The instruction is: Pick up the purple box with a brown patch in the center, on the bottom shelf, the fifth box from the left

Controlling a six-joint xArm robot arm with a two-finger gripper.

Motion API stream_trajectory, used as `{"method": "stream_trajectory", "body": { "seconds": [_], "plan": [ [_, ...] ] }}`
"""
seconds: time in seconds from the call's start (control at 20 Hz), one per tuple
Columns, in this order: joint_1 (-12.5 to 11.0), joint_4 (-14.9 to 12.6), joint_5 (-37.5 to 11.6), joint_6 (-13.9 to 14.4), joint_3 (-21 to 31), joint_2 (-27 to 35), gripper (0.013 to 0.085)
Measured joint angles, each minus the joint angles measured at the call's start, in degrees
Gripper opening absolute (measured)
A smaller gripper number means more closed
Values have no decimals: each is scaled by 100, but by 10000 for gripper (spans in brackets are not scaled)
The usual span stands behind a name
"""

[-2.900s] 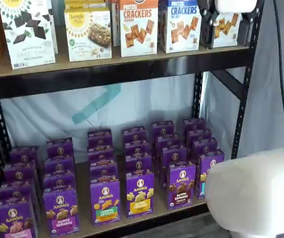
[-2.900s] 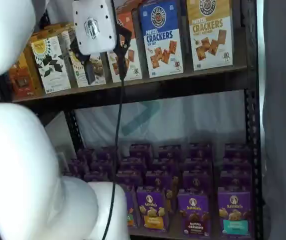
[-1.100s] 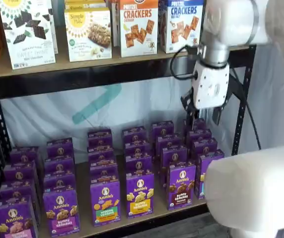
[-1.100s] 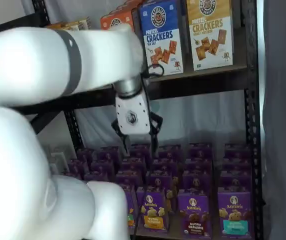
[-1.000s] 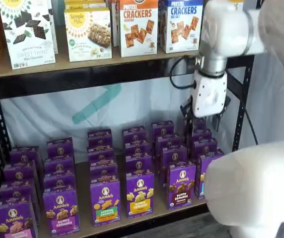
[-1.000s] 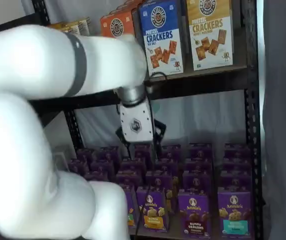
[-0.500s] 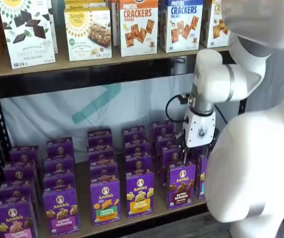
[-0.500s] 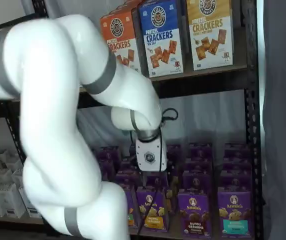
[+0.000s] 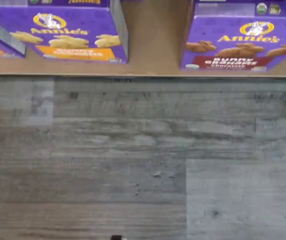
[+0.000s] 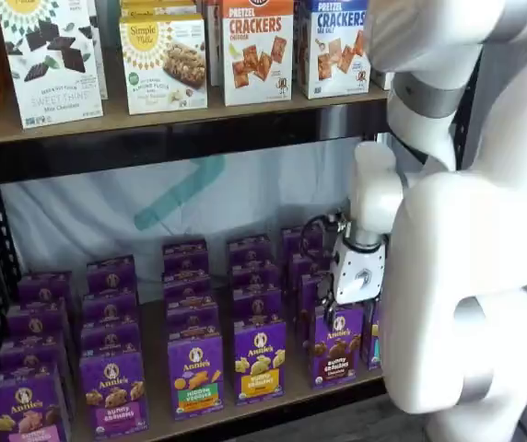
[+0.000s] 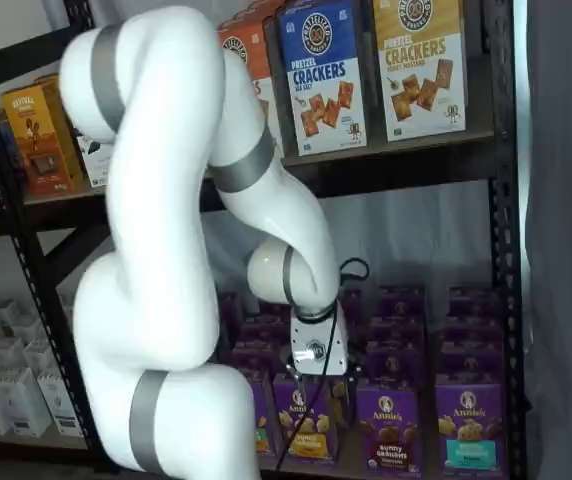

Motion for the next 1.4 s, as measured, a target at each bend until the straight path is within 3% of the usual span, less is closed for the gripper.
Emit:
{"method": "stream_trajectory", "body": {
  "seconds": [0.2,0.3,0.55,0.9,1.4],
  "plan": [
    [9,-798,-294,765,-393,756,850],
    [54,-744,-479,748,-560,1084,850],
    [139,-275,-743,375,-906,1657,850],
    [-69,-1087,-621,963,-1657,2426,850],
    [-304,-1537,-419,1159,-2858,3280,850]
  ]
}}
